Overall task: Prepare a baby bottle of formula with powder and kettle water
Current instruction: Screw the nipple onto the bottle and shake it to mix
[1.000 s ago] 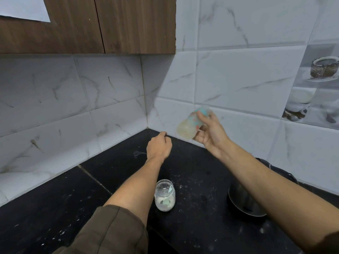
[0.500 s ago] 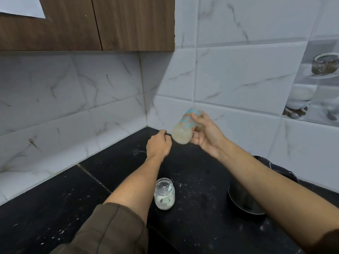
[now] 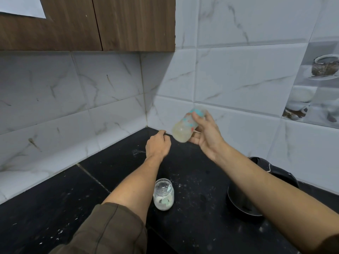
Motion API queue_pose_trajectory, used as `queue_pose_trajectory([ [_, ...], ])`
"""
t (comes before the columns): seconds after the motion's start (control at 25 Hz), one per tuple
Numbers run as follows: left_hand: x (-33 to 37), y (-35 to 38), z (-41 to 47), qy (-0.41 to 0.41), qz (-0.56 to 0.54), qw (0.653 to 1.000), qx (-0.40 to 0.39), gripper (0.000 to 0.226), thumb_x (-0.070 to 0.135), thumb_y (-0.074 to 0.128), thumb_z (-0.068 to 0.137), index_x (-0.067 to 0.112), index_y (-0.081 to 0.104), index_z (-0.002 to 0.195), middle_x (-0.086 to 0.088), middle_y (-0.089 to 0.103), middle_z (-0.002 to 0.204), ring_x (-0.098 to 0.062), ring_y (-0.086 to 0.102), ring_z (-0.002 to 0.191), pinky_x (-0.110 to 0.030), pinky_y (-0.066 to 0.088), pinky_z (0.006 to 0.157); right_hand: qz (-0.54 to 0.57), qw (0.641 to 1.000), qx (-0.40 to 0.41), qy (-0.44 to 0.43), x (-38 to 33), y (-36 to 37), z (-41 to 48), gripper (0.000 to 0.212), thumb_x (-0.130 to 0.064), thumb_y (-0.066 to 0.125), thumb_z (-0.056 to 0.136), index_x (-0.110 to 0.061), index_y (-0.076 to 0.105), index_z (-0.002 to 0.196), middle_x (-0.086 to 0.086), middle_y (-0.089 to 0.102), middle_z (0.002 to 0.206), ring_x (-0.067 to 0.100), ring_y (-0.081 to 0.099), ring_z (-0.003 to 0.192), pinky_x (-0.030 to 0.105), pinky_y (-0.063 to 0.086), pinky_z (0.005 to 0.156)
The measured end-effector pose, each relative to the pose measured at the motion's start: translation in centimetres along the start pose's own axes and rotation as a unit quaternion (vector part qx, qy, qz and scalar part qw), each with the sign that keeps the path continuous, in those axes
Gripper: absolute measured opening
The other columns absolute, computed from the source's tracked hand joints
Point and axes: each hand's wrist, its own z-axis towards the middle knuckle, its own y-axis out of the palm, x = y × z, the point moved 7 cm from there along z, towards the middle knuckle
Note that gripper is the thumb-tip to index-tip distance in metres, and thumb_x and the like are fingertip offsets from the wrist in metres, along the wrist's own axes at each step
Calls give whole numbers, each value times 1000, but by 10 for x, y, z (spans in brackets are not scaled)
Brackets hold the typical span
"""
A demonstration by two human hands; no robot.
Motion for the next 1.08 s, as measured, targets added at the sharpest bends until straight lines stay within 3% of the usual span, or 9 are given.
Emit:
queue_pose_trajectory([
  [0.12,6,0,1,4,3,1000,-6,39,27,44,101,21,59,137,-11,72,116,-37,65,107,-39,47,81,-29,999,-39,-11,-1,8,-5,62,-28,77,95,-33,48,150,7,77,121,31,78,94,46,64,76],
  [0.28,2,0,-2,-9,-12,1000,1,46,27,39,103,21,56,145,-9,70,128,-35,62,118,-41,47,97,139,982,129,-25,-8,-19,7,54,-31,74,98,-23,50,146,11,71,127,28,79,93,43,66,76],
  [0.32,1,-1,-2,-9,-12,1000,1,46,27,40,103,21,56,145,-9,70,128,-35,62,119,-41,47,98,155,979,135,-18,-8,-20,7,53,-30,74,98,-23,51,145,11,70,128,27,79,94,42,66,77],
  [0.48,3,0,-2,4,1,1000,-4,40,28,42,102,20,60,137,-11,72,119,-37,64,109,-40,48,86,-25,999,-32,25,-5,8,-6,53,-29,74,97,-24,53,146,13,73,126,29,78,92,42,65,72],
  [0.56,6,-1,-3,4,9,1000,-6,36,27,44,101,19,60,132,-11,72,114,-37,65,105,-39,46,80,-50,997,-56,21,-3,12,-8,62,-29,77,94,-30,49,150,12,75,126,29,78,92,45,64,74],
  [0.8,0,-3,-5,-6,-12,1000,2,46,27,39,103,21,56,144,-11,71,127,-36,62,118,-42,48,98,174,975,138,7,-5,-14,10,51,-33,76,97,-20,53,140,15,69,128,30,79,93,43,66,76],
  [0.92,2,-5,-3,0,-1,1000,5,42,27,40,103,19,59,140,-12,71,123,-37,63,114,-41,48,91,48,998,17,25,-8,5,-1,41,-33,72,98,-23,57,135,15,70,127,29,77,92,42,66,74],
  [1.0,4,-5,-3,8,19,1000,-1,36,26,44,102,16,60,133,-12,73,116,-36,65,107,-38,45,80,-43,997,-69,15,-7,19,-11,54,-30,76,95,-30,54,144,13,73,127,31,77,96,45,65,75],
  [1.08,4,-4,-3,7,15,1000,-5,36,26,45,101,16,60,133,-11,73,114,-36,66,106,-38,46,80,-41,998,-56,-12,-11,18,-10,62,-29,77,94,-33,50,149,10,75,124,32,78,96,47,64,77],
])
